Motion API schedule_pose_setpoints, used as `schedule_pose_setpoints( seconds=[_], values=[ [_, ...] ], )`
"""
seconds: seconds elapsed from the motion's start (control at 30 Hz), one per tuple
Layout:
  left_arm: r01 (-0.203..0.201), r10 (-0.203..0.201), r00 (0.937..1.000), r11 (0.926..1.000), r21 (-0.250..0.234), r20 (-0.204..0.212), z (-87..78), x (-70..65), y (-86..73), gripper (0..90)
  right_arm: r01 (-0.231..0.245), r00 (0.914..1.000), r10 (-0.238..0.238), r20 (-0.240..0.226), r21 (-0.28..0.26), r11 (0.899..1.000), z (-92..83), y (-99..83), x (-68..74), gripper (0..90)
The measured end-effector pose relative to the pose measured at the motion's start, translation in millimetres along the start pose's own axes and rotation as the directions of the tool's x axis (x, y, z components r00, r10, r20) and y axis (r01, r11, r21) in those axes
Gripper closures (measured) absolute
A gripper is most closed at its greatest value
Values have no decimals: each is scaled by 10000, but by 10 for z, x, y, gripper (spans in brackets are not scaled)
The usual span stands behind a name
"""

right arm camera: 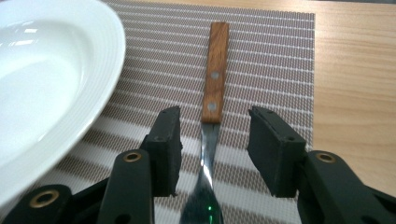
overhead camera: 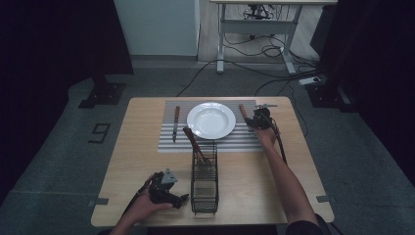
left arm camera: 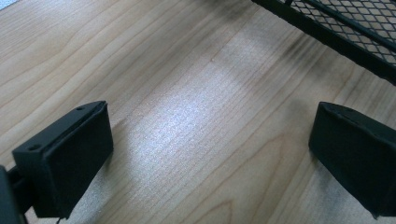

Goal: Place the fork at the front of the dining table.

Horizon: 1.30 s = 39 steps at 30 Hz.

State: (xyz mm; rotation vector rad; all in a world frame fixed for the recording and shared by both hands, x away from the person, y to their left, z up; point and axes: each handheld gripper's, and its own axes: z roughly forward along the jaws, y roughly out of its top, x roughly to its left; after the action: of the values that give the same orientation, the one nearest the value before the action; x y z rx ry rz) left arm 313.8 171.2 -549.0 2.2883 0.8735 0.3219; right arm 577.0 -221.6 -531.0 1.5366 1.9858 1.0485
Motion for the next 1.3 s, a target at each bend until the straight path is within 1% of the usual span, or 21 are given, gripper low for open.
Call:
schedule_pose_setpoints(
  seconds=[0.03, 0.07, 0.1, 0.13, 0.2, 0.3, 0.37, 0.43, 0.5, 0.57, 0.63, 0.77, 0.83, 0.87, 1.03, 1.07, 1.23, 1.3],
  values=[
    [3, -3, 10000, 10000, 0, 1, 0, 0, 0, 0, 40, 10000, -40, -27, -107, 9999, -34, -13, -3, 538],
    [1, -1, 10000, 10000, -1, -1, 0, 0, 0, 0, 131, 9999, -133, -79, -273, 9995, -103, -50, -6, 535],
    [-3, 3, 10000, 10000, 0, 0, 0, 0, -1, 0, 190, 9997, -192, -163, -163, 9997, -122, -64, -9, 535],
    [2, -2, 10000, 10000, -4, 7, 0, 0, 0, 0, 190, 9997, -192, -163, -163, 9997, -122, -64, -9, 520],
    [0, 0, 10000, 10000, -3, 5, 0, 0, 0, 0, 320, 9993, -322, -173, -96, 9994, -163, -111, -15, 520],
    [-1, 1, 10000, 10000, -2, 6, 0, 0, 0, 0, 453, 9987, -450, -219, 152, 9989, -206, -190, -22, 488],
    [0, 0, 10000, 10000, -2, 6, 0, 0, 0, 0, 580, 9976, -565, -390, 380, 9976, -231, -248, -13, 482],
    [-1, 1, 10000, 10000, -1, 6, 0, -1, -1, 0, 730, 9963, -705, -500, 487, 9961, -248, -288, -1, 477],
    [0, 0, 10000, 10000, -4, 4, 0, 0, 0, 0, 809, 9950, -762, -645, 748, 9939, -265, -307, 11, 464],
    [0, 0, 10000, 10000, -4, 5, 0, 0, 0, 0, 809, 9942, -754, -763, 721, 9941, -289, -332, 23, 466],
    [3, -3, 10000, 10000, -2, 1, 0, -1, -1, 0, 855, 9935, -786, -826, 831, 9929, -298, -362, 34, 465],
    [9, -9, 10000, 10000, -3, -11, -2, -5, -3, 0, 795, 9944, -716, -782, 1041, 9914, -304, -411, 70, 464],
    [13, -13, 10000, 10000, -8, -10, -3, -7, -5, 0, 802, 9943, -724, -789, 1009, 9917, -306, -417, 83, 463],
    [16, -16, 10000, 10000, -7, -12, -4, -9, -5, 0, 883, 9936, -800, -803, 1059, 9905, -314, -421, 104, 462],
    [17, -17, 10000, 10000, -6, -6, -5, -10, -6, 0, 946, 9914, -843, -1000, 1029, 9902, -329, -447, 166, 468],
    [19, -19, 10000, 10000, -6, -4, -5, -11, -7, 0, 999, 9909, -896, -1005, 1028, 9897, -333, -450, 170, 469],
    [25, -25, 10000, 10000, -7, -4, -6, -12, -7, 0, 878, 9912, -769, -1081, 1002, 9911, -342, -458, 160, 468],
    [24, -24, 10000, 10000, -1, -3, -6, -12, -7, 0, 875, 9917, -770, -1031, 1014, 9910, -344, -459, 160, 464]
  ],
)
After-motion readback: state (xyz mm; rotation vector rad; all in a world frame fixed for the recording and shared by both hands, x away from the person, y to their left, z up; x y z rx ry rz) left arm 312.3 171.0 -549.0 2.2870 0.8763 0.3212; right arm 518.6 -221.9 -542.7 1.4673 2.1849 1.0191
